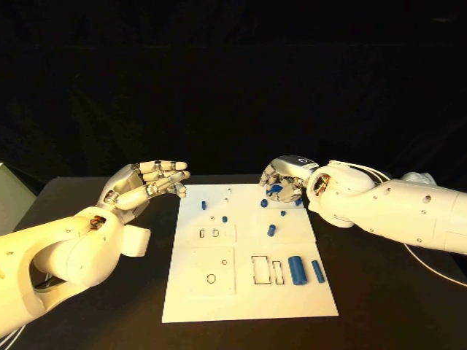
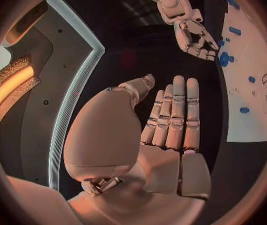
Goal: Assemble the parts on the task board
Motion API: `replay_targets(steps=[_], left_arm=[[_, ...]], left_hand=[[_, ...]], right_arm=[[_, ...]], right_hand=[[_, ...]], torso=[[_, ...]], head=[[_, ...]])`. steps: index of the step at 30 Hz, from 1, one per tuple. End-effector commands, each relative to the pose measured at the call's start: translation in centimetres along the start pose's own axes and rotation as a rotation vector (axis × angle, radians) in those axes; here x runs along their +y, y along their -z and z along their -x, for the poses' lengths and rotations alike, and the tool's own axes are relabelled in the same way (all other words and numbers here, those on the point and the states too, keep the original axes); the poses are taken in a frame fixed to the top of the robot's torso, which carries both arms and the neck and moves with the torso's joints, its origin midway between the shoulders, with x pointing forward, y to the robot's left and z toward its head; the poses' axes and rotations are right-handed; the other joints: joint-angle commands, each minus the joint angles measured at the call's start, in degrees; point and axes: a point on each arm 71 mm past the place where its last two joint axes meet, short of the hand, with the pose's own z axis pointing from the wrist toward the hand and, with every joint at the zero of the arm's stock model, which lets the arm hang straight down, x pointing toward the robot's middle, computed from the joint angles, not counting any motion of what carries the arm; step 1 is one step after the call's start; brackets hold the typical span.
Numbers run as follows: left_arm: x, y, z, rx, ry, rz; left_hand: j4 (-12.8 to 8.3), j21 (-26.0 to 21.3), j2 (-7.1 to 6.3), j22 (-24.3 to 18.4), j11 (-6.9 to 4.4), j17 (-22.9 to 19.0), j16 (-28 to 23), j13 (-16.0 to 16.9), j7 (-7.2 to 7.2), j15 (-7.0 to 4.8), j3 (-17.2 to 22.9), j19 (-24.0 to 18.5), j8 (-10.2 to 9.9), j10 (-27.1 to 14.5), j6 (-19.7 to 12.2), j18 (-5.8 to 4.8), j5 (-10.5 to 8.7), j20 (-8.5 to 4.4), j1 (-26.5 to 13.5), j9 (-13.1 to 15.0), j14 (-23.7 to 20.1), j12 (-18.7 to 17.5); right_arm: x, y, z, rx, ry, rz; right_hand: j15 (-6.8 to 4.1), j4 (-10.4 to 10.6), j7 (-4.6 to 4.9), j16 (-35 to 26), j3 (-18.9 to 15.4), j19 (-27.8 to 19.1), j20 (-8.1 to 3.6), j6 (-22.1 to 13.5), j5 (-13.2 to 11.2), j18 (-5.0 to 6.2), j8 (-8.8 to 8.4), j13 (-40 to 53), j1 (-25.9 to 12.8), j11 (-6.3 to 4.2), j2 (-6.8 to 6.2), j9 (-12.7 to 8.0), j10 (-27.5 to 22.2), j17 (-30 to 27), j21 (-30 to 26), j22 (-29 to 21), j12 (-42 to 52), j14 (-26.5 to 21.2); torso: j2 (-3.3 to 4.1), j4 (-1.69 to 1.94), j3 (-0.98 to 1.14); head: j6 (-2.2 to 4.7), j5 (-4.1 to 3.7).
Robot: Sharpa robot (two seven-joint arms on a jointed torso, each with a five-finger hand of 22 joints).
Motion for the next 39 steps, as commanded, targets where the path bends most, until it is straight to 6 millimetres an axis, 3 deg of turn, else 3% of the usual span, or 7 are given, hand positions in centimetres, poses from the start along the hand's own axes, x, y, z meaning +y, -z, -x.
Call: replay_targets(steps=[1,7,18,39], left_arm=[[-0.4,0.0,-0.5,0.039,0.010,-0.007],[-0.8,0.2,-0.5,0.043,0.011,-0.012],[-1.0,0.2,-0.5,0.044,0.010,-0.012],[-1.1,0.2,-0.5,0.045,0.009,-0.007]], left_hand=[[-0.38,0.37,0.05,0.13,-0.15,0.17,0.48,0.06,0.35,0.00,0.16,-0.41,-0.25,-0.43,-0.22,0.56,0.20,0.03,-0.71,0.08,-0.43,-0.18],[-0.48,0.89,0.06,0.42,-0.16,0.57,0.96,0.07,0.32,-0.02,0.20,-0.50,-0.33,-0.55,-0.26,0.59,0.20,0.06,-0.96,0.13,-0.51,-0.15],[-0.51,1.22,0.07,0.61,-0.14,0.89,1.33,0.08,0.35,-0.01,0.20,-0.63,-0.40,-0.64,-0.30,0.60,0.19,0.09,-1.21,0.17,-0.57,-0.15],[-0.64,1.94,0.15,1.01,0.22,1.65,2.12,0.06,0.86,0.25,0.19,-1.19,-0.89,-1.44,-0.94,0.57,0.18,0.26,-1.73,0.16,-1.25,-0.19]], right_arm=[[-0.1,-0.1,-0.4,0.047,0.093,-0.026],[-0.4,-0.3,-0.4,0.039,0.122,-0.050],[-0.6,-0.6,-0.6,0.044,0.137,-0.064],[-0.6,-0.7,-1.4,0.075,0.139,-0.077]], right_hand=[[0.53,0.55,0.36,1.62,-0.13,0.71,0.03,0.01,-0.36,-0.72,-0.31,-0.08,0.04,0.05,-0.74,0.18,-0.83,1.59,0.90,1.28,-0.15,1.62],[0.65,1.20,0.26,5.60,-1.23,1.91,0.42,-0.44,-0.70,-1.26,-0.56,0.00,0.43,0.21,-0.86,0.66,-3.06,5.43,3.53,5.11,-0.13,1.53],[0.56,1.56,0.14,7.21,-1.81,2.43,0.61,-0.42,-0.81,-1.48,-0.54,0.16,0.76,0.14,-0.51,0.93,-3.52,6.99,4.62,6.72,-0.01,1.55],[0.31,2.48,0.00,10.48,-0.54,4.10,0.70,1.60,-0.02,-2.23,0.54,0.78,1.56,-0.18,0.58,2.15,-1.20,9.78,8.05,11.84,0.40,1.56]], torso=[[0.76,0.39,-0.06],[1.51,0.66,-0.14],[2.10,1.08,-0.23],[2.83,1.20,-0.21]], head=[[0.04,-0.31],[0.28,-0.67],[0.26,-0.96],[0.16,-1.16]])
